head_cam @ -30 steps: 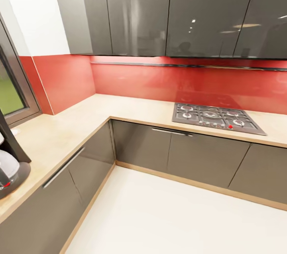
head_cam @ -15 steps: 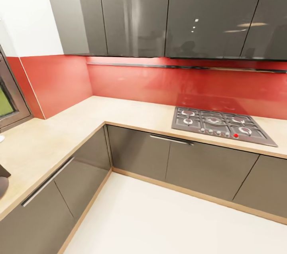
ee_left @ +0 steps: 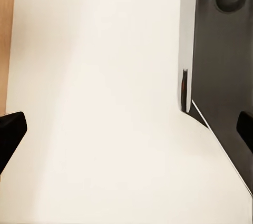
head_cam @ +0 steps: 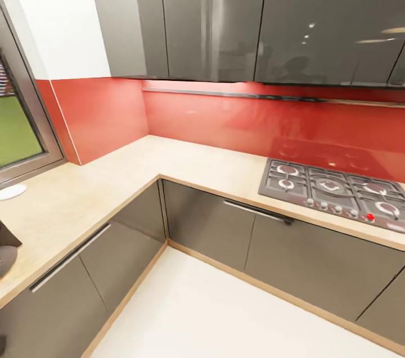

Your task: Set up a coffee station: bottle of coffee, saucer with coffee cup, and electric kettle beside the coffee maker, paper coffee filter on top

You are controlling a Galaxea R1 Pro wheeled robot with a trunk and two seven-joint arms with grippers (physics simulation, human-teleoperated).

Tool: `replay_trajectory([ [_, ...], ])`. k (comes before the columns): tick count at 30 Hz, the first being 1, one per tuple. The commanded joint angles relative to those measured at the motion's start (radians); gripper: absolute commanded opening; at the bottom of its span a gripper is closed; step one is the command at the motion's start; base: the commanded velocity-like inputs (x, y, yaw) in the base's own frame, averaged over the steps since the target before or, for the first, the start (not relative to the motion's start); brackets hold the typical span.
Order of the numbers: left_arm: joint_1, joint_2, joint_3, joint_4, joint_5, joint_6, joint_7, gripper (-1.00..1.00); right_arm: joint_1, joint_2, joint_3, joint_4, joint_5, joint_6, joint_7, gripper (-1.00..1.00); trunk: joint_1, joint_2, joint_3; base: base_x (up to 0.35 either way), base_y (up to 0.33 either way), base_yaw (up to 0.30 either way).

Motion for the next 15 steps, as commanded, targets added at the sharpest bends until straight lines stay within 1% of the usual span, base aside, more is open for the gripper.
replay_trajectory([
  [1, -0.001, 0.001, 0.001, 0.002, -0.007, -0.004, 0.004, 1.0, -0.001, 0.001, -0.007, 0.001, 0.01, -0.003, 0.0, 1.0, 0.001, -0.002, -0.002, 0.246, -0.228, 0.278],
  [2, -0.001, 0.004, 0.001, 0.002, -0.007, -0.003, 0.005, 1.0, -0.001, 0.001, -0.007, 0.001, 0.01, -0.003, 0.0, 1.0, 0.001, -0.002, -0.002, 0.253, -0.228, 0.278],
  [5, -0.001, 0.025, 0.007, 0.005, -0.004, -0.001, 0.005, 1.0, -0.001, 0.001, -0.007, 0.001, 0.01, -0.003, 0.0, 1.0, 0.001, -0.002, -0.002, 0.264, -0.228, 0.278],
  [6, -0.001, 0.029, 0.007, 0.006, -0.001, -0.001, 0.006, 1.0, -0.001, 0.001, -0.007, 0.001, 0.01, -0.003, 0.0, 1.0, 0.001, -0.002, -0.002, 0.268, -0.228, 0.278],
  [10, -0.001, 0.028, 0.008, 0.004, 0.004, -0.004, 0.005, 1.0, -0.001, 0.001, -0.007, 0.001, 0.01, -0.003, 0.0, 1.0, 0.001, -0.002, -0.002, 0.258, -0.209, 0.278],
  [15, -0.001, 0.027, 0.013, 0.002, 0.004, -0.005, 0.006, 1.0, -0.001, 0.001, -0.007, 0.001, 0.01, -0.003, 0.0, 1.0, 0.001, -0.002, -0.002, 0.167, -0.049, 0.279],
])
